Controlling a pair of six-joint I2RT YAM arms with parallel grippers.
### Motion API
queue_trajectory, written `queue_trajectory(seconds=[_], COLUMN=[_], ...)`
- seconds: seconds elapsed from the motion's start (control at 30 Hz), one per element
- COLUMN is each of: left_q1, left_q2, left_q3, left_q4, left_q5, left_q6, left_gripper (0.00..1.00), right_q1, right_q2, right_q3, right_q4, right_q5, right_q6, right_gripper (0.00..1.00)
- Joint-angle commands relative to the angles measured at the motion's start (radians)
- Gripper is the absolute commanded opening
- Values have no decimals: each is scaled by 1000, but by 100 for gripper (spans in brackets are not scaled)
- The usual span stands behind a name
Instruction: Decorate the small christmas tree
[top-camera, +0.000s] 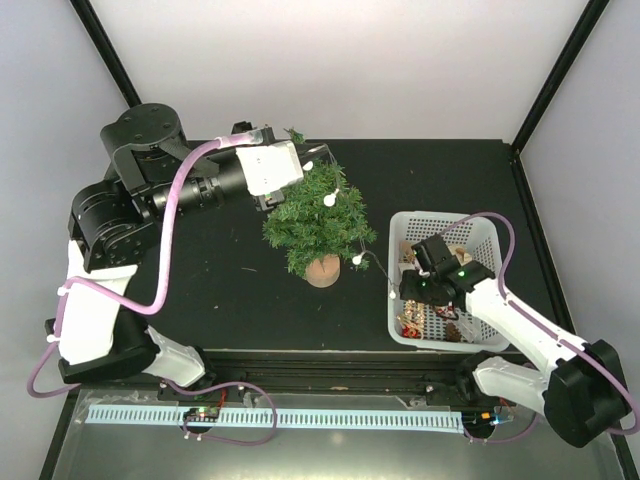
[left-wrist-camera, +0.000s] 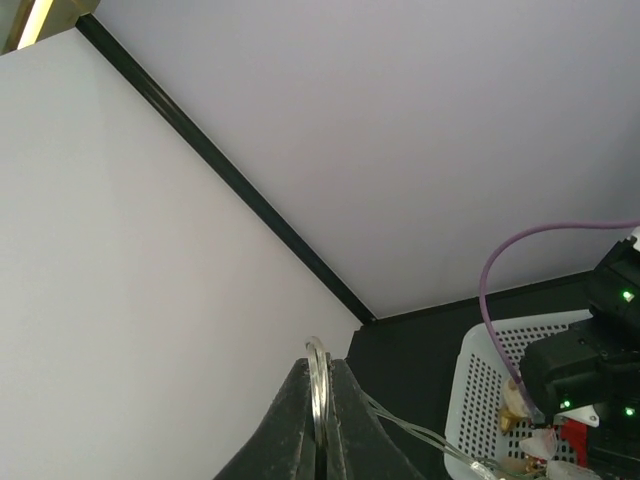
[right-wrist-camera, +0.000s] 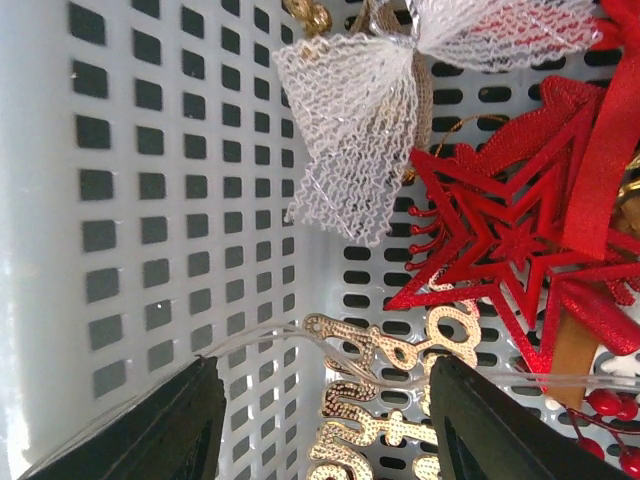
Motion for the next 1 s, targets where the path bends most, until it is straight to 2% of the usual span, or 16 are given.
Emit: queue_trajectory(seconds=[0.0,0.33,0.73,0.97], left_q1=[-3,12,14,15], left_q2=[3,24,5,-11], left_q3=[5,-1,-2,-34], left_q4=[7,27,13,14], left_q5=[-7,-23,3,5], left_q6=[-9,-17,-30,-26], left_gripper=[2,2,3,3], right_q1=[18,46,47,47], right_q2=[-24,-95,40,-10], right_q3=[-38,-111,-86,-60], right_q4=[24,31,126,93], right_q5=[34,54,173,204], right_q6=[27,49,59,33], right_gripper=[57,53,53,52])
